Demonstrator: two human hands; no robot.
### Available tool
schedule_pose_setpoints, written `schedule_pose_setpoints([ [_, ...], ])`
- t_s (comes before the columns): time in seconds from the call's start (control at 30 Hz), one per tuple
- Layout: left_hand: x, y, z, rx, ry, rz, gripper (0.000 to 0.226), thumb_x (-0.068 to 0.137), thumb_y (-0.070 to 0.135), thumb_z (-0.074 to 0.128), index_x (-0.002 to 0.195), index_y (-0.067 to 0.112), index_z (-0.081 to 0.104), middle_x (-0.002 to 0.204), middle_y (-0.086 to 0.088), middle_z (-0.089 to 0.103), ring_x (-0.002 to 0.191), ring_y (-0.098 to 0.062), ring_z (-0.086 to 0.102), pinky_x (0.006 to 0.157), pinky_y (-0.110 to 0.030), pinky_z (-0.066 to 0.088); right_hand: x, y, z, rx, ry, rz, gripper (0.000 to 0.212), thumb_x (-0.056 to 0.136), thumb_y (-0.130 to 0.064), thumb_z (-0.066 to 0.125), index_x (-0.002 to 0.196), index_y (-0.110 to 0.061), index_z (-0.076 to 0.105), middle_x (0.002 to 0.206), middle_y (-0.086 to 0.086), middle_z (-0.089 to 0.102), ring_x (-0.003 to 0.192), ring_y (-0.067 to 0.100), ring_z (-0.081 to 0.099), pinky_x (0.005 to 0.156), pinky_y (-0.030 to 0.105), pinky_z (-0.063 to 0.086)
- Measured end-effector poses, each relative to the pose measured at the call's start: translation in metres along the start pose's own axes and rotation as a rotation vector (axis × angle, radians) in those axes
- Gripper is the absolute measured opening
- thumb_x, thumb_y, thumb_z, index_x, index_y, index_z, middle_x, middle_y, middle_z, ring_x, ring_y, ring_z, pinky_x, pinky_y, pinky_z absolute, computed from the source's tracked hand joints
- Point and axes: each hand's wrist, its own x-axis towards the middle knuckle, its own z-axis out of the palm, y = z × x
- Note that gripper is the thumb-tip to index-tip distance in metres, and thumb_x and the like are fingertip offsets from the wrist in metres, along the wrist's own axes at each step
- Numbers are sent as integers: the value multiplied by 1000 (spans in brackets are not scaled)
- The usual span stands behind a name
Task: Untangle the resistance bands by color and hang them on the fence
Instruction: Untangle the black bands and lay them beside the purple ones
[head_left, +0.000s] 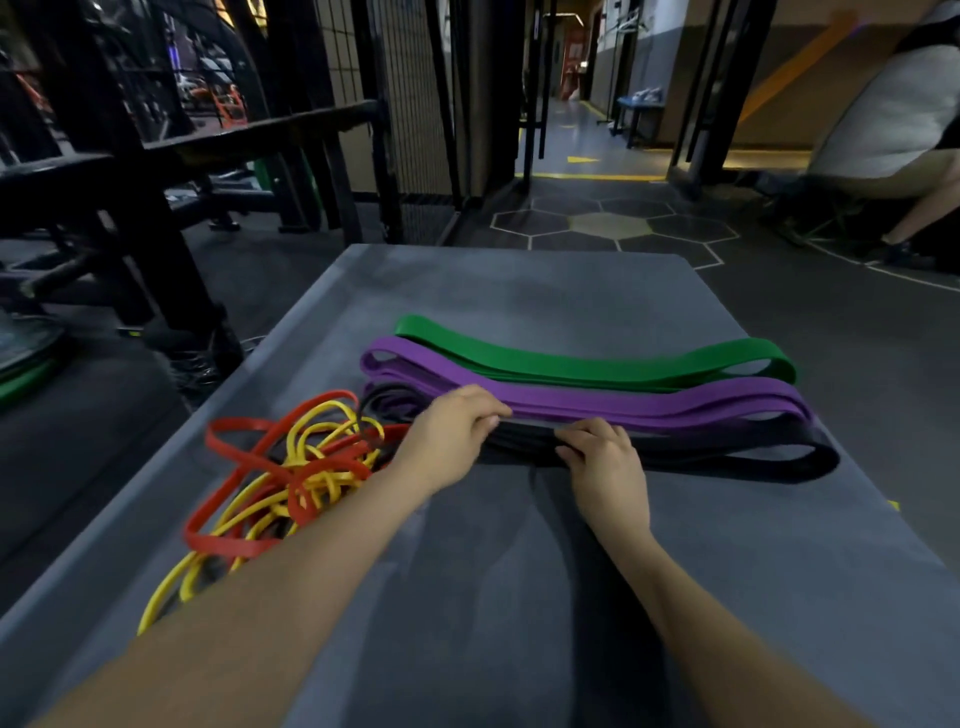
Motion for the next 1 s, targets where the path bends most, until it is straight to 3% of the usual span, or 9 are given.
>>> schedule_pose_setpoints([
  [0.07, -1, -10, -18, 69, 161, -44, 26, 85, 6, 51, 102, 6, 70, 102, -13, 65, 99, -30, 60, 92, -28, 42, 0, 0, 0, 0, -9, 16, 21, 85, -10, 63, 104, -6, 70, 99, 7, 66, 91, 30, 53, 76, 36, 41],
  [0.17, -5, -29, -40, 156, 291, -276, 30, 88, 6, 54, 116, 11, 63, 113, -14, 57, 109, -31, 52, 99, -37, 40, -1, -1, -1, 9, -13, 19, 21, 86, -10, 62, 105, -7, 70, 99, 7, 66, 91, 29, 52, 76, 36, 40],
  [0.3, -18, -47, -48, 115, 193, -551, 36, 95, 24, 47, 126, 5, 49, 122, -22, 52, 117, -37, 48, 99, -41, 37, -1, -2, -2, 5, -27, 38, 22, 87, -11, 61, 108, -8, 69, 102, 6, 66, 93, 28, 52, 76, 35, 40],
  [0.37, -24, -49, -48, 85, 127, -589, 40, 95, 33, 47, 122, 4, 47, 115, -20, 59, 111, -37, 54, 89, -40, 42, -2, -2, -2, 5, -29, 41, 23, 88, -12, 60, 108, -8, 69, 102, 6, 65, 94, 27, 52, 76, 35, 39],
  [0.5, -38, -41, -49, 59, 48, -606, 60, 77, 51, 67, 113, 10, 44, 102, -5, 61, 101, -29, 59, 79, -36, 45, -2, -2, -2, 3, -30, 41, 21, 87, -12, 61, 106, -8, 70, 100, 6, 66, 93, 28, 52, 75, 35, 40],
  [0.7, -57, -43, -57, 64, -1, -633, 88, 57, 30, 88, 126, 12, 37, 117, -2, 56, 113, -24, 54, 95, -36, 44, -2, -3, -2, -5, -35, 38, 20, 88, -11, 60, 105, -7, 70, 101, 8, 65, 93, 29, 52, 75, 37, 42],
  [1.0, -69, -48, -65, 267, -105, -744, 68, 65, 40, 79, 120, 20, 45, 116, 0, 60, 107, -25, 57, 89, -36, 48, -4, -5, -4, 15, -30, 26, 21, 88, -9, 60, 106, -5, 69, 100, 10, 65, 93, 32, 51, 73, 37, 40],
])
